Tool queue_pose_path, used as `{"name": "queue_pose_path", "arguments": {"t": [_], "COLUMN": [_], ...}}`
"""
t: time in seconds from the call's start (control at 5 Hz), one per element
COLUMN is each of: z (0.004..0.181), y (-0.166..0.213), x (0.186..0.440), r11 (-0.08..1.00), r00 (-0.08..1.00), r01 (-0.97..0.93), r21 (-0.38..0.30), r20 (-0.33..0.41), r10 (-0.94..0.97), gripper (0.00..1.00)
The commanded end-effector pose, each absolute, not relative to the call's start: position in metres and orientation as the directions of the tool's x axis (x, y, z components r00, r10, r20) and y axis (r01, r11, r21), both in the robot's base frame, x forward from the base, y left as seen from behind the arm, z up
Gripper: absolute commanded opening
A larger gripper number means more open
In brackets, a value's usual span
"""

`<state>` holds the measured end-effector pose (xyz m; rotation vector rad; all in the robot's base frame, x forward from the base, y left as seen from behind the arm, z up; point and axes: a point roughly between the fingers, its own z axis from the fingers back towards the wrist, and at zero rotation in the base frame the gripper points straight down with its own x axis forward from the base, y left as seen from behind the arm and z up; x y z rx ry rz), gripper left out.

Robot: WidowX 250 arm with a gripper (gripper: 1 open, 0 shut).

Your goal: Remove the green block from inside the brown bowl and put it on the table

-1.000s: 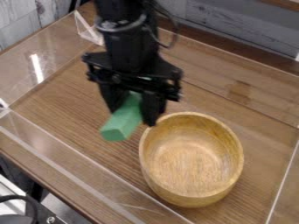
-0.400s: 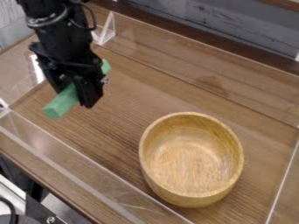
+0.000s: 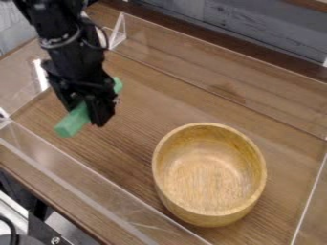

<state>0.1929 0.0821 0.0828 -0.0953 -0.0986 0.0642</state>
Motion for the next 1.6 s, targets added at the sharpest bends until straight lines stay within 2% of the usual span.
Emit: {"name": "queue_pose_path", "arguments": {"t": [0.0,1.4], "z": [0.082,0.063], "y": [0.091,0.106], "x": [0.201,0.224], "r11": [0.994,0.986], "r00": [0.988,0.984], "r01": [-0.075,-0.146], "r21": [-0.079,-0.085], "r20": [0.126,0.093], "r10": [0.085,0.153], "gripper": [0.0,0.0]}}
